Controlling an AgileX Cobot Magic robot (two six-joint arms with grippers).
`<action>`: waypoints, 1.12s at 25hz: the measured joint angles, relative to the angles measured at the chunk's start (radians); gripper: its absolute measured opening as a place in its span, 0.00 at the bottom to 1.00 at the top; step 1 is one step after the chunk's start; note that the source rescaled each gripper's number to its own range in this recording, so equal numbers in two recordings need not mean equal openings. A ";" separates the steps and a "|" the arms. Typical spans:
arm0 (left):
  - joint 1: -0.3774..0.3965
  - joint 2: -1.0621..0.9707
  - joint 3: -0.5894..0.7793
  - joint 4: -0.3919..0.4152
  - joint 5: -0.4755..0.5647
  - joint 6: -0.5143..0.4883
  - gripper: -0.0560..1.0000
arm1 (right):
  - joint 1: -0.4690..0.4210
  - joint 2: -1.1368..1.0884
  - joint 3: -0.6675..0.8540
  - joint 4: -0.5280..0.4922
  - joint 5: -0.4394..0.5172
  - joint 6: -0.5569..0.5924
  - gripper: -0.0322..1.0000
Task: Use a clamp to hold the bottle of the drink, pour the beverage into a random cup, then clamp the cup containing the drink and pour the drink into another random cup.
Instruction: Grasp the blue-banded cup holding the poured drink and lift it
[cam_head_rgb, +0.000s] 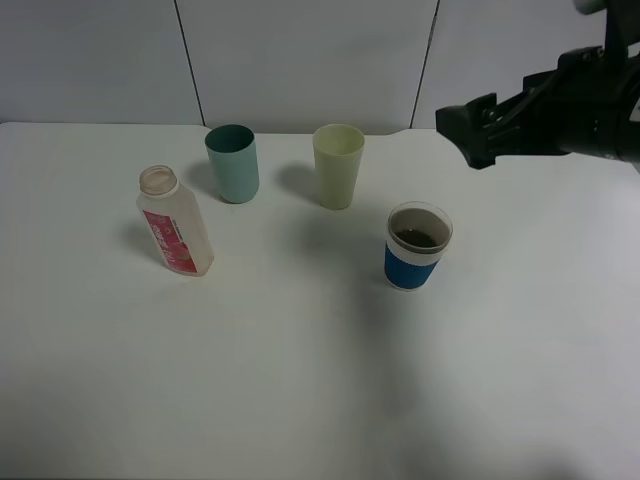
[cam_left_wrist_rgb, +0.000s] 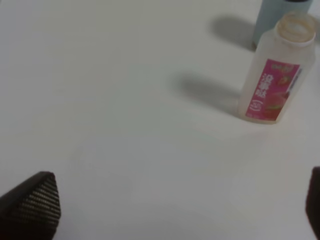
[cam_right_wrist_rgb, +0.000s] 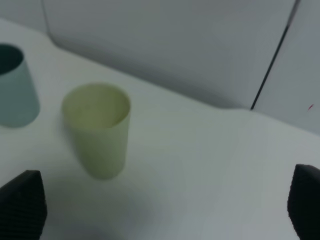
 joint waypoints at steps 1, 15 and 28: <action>0.000 0.000 0.000 0.000 0.000 0.000 1.00 | 0.011 0.000 0.015 0.000 -0.002 0.000 0.90; 0.000 0.000 0.000 0.000 0.000 -0.001 1.00 | 0.035 0.000 0.236 0.042 -0.011 0.032 0.90; 0.000 0.000 0.000 0.000 0.000 0.000 1.00 | 0.054 0.090 0.374 0.045 -0.019 0.123 0.90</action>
